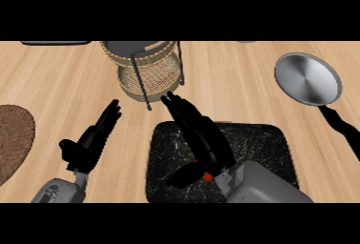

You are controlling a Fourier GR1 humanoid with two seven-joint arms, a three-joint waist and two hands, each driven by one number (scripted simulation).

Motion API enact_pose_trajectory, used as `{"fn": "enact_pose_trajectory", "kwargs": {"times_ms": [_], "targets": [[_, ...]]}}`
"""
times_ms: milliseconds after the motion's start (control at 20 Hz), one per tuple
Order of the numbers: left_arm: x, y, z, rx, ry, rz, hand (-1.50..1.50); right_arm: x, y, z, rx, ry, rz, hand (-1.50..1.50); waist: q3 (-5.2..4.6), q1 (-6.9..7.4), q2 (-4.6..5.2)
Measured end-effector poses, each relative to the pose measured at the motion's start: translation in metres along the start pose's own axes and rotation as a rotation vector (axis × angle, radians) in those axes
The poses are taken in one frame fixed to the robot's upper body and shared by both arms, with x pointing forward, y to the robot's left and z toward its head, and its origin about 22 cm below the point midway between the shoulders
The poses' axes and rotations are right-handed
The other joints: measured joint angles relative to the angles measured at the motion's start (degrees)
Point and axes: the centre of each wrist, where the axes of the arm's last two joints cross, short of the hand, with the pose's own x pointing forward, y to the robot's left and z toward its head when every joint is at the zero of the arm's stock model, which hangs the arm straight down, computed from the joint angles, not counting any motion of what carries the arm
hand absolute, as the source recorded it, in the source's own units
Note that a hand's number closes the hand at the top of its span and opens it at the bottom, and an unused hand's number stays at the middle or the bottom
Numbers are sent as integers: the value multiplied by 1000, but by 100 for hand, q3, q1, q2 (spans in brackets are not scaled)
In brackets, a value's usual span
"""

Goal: Pick the bell pepper from the tray and place it in the tiered basket

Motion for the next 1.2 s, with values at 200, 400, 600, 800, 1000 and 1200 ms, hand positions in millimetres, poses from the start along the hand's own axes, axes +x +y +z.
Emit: {"fn": "enact_pose_trajectory", "kwargs": {"times_ms": [200,400,600,800,1000,1200], "targets": [[-1,5,1,11,3,-4,0,6,-18,-2,144,112,305,-150,-14,-23,-47],[-2,4,2,8,8,-3,0,37,-20,0,279,203,518,-150,-7,-22,-40],[-1,2,2,3,-3,-1,0,76,-23,6,359,226,581,-150,10,8,1],[-1,2,0,6,-8,0,0,95,-25,15,390,215,573,-150,20,10,27],[4,4,-5,7,-8,1,0,102,-16,20,371,220,590,-150,26,15,44],[3,1,-5,5,-9,4,0,92,-9,17,333,259,656,-150,28,31,54]]}}
